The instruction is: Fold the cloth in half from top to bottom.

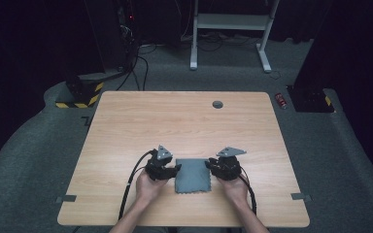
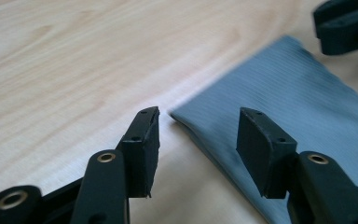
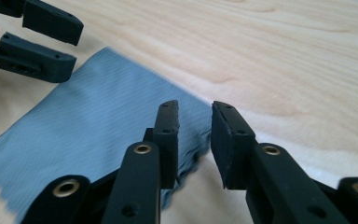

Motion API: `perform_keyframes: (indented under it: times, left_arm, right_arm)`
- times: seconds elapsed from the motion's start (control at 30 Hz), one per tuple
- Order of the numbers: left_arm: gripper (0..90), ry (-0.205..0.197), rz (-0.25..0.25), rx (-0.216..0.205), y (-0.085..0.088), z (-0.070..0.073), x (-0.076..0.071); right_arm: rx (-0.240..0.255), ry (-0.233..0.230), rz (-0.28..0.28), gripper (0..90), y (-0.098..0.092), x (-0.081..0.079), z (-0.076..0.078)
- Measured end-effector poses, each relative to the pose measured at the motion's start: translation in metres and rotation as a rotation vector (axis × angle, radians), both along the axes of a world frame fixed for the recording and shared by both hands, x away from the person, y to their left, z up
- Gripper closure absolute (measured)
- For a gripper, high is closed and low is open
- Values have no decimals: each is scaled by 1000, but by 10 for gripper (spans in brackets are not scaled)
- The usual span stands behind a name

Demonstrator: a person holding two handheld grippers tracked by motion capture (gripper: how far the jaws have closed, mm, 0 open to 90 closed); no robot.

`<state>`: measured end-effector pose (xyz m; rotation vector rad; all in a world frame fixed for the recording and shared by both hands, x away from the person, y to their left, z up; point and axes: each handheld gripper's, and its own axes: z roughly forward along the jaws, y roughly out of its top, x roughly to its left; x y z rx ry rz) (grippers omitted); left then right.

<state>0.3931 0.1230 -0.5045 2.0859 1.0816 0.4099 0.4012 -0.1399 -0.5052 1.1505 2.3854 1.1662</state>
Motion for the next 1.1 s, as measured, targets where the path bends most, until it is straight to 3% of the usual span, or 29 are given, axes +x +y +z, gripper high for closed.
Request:
perform_keyframes:
  times: [0.27, 0.33, 0.5, 0.6, 0.63, 0.73, 0.83, 1.0, 1.1]
  left_arm:
    - [511, 31, 47, 38, -4, -10, 19]
    - [536, 35, 42, 30, -3, -11, 21]
    - [739, 43, -27, 47, -8, -9, 23]
    - [847, 42, -54, 75, -11, -6, 27]
    - [874, 44, -50, 62, -10, -7, 28]
    - [889, 51, -39, 43, -7, -7, 32]
    - [891, 26, -36, 77, -9, -3, 38]
    - [888, -26, -3, 73, -10, 2, 51]
    - [844, -19, 21, 88, -9, -3, 54]
  right_arm:
    - [-21, 42, -15, 692, 7, 21, -8]
    - [-28, 59, -18, 700, 9, 25, -10]
    - [-60, 64, 20, 860, 12, 30, -11]
    - [-82, 52, 30, 875, 14, 30, -10]
    - [-86, 51, 25, 876, 15, 30, -9]
    - [-78, 43, 15, 878, 15, 33, -7]
    - [-89, 29, 6, 877, 18, 37, -4]
    - [-100, 20, -34, 876, 23, 51, -6]
    - [-117, 11, -55, 865, 27, 58, -8]
